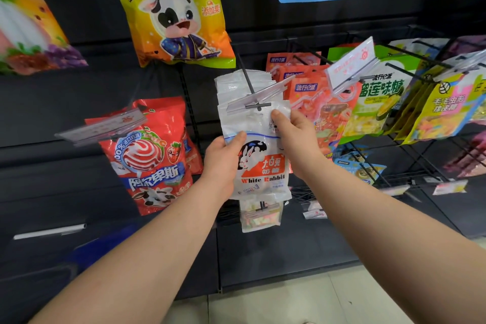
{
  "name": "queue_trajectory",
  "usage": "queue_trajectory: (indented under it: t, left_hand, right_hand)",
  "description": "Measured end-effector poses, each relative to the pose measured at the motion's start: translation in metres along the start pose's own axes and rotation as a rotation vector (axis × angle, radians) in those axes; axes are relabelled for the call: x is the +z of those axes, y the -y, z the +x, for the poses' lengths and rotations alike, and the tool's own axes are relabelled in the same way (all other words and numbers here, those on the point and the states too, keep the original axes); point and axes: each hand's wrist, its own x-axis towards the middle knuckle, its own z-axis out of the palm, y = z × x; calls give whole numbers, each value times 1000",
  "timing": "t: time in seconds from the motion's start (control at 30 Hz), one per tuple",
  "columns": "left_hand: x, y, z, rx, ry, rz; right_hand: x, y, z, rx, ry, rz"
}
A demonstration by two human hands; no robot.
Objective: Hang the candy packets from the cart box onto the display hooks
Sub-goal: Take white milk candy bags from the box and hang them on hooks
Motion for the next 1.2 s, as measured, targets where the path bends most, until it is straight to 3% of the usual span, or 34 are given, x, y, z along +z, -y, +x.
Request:
queue_trajectory:
  t: [0.47, 0.67, 0.97, 1.2]
  left_hand:
    - [3, -6, 14, 26, -53, 95]
    - [-2, -2, 15, 197, -126, 340]
    - [-21, 11, 34, 408, -75, 810]
    - [-22, 10, 57, 463, -67, 802]
  right_hand:
    - [7, -1, 16, 10, -87, -159]
    - [5, -4, 17, -23, -110, -289]
    - [-15, -23, 15, -122, -61, -514]
    - [-10, -24, 36, -51, -27, -508]
